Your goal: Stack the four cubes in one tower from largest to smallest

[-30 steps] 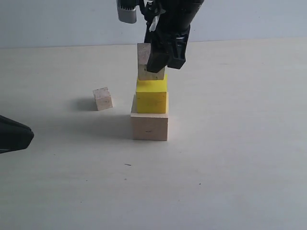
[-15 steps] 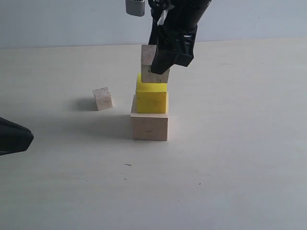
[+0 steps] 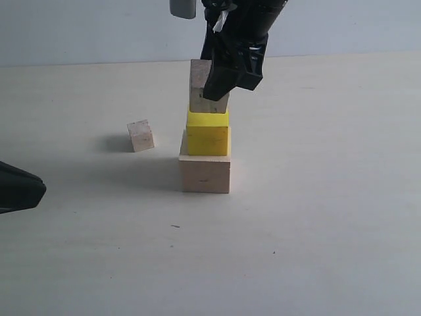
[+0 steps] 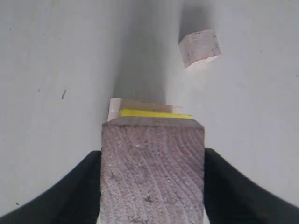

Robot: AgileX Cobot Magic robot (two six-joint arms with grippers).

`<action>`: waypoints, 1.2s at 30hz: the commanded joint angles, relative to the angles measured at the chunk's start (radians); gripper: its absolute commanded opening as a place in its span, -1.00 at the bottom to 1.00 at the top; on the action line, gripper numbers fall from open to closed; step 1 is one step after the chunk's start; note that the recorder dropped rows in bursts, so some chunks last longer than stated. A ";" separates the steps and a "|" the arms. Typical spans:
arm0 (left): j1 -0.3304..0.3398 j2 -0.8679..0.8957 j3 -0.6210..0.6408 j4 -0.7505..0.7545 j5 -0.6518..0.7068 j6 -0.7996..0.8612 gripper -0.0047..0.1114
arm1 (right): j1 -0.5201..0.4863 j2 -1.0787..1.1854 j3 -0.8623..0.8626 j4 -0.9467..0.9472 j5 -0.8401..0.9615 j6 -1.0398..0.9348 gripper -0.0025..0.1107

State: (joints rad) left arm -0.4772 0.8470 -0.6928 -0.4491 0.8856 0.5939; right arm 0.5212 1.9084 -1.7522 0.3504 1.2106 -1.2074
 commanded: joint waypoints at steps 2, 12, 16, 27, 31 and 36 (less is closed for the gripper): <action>0.000 -0.007 -0.006 -0.008 -0.001 0.000 -0.79 | -0.006 -0.009 0.003 0.013 -0.009 -0.003 -0.96; 0.000 -0.007 -0.006 -0.008 0.001 0.000 -0.79 | -0.006 -0.009 0.003 0.013 -0.023 -0.003 -0.96; 0.000 -0.007 -0.006 -0.010 0.001 0.000 -0.79 | -0.006 -0.009 0.003 0.013 -0.027 -0.001 -0.96; 0.000 -0.007 -0.006 -0.010 0.001 0.000 -0.79 | -0.006 -0.006 0.003 0.013 -0.035 -0.001 -0.96; 0.000 -0.007 -0.006 -0.010 0.001 0.000 -0.79 | -0.006 0.007 0.003 0.009 -0.035 0.003 -0.96; 0.000 -0.007 -0.006 -0.010 0.006 0.000 -0.79 | -0.006 0.013 0.003 0.006 -0.035 0.003 -0.96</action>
State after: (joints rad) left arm -0.4772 0.8470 -0.6928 -0.4491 0.8864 0.5939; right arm 0.5212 1.9230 -1.7522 0.3504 1.1839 -1.2074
